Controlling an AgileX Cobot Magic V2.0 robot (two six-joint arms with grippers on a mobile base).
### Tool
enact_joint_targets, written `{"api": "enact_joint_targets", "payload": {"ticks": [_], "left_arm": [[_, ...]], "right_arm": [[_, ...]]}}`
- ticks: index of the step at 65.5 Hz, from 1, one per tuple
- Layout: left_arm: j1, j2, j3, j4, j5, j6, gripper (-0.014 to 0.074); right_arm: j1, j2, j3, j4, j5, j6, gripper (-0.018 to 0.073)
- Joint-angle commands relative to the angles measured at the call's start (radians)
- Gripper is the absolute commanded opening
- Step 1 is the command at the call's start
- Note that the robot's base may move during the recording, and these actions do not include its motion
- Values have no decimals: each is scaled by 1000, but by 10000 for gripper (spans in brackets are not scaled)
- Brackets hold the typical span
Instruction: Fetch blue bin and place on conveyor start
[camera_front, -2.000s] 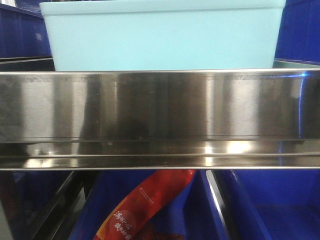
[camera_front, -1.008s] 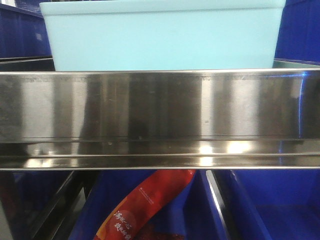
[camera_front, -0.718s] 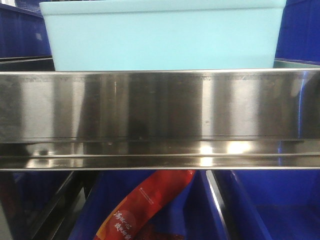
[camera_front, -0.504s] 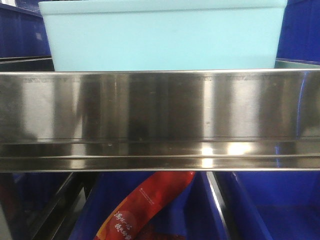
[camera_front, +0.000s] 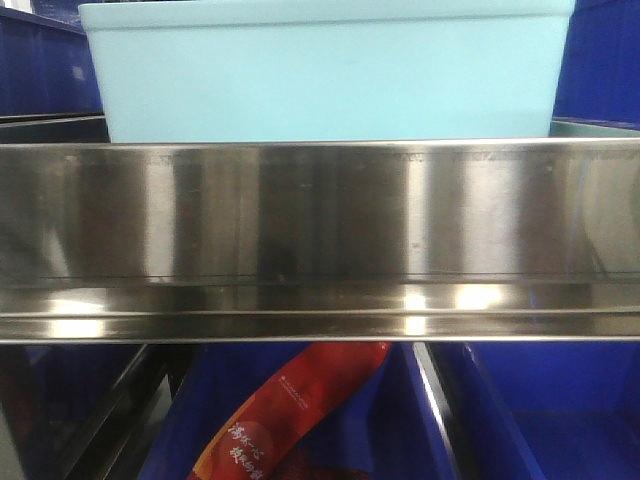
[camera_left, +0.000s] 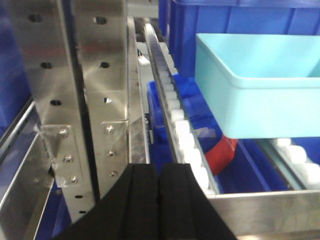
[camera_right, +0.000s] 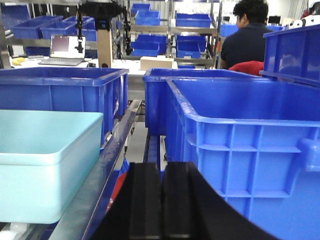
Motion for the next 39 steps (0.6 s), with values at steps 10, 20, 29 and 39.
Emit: {"api": "enact_joint_targets", "payload": {"ticks": [10,20,29,39], "left_arm": [[6,21,-16,-46,-124,7,-111],[6,103,-21,-77,-139,7,-111],[1,227,-81,-187,-133,67,-111],[-12,370,-142,-325,-177,212,-111]], "right_arm": [[-7,11,-12,28,-40,-5,-166],[-7,58,-37,104,14,-5,-166],[-7,174,-119,104,73,-14,-166],[49,326,-192,109,17,-29,-166]]}}
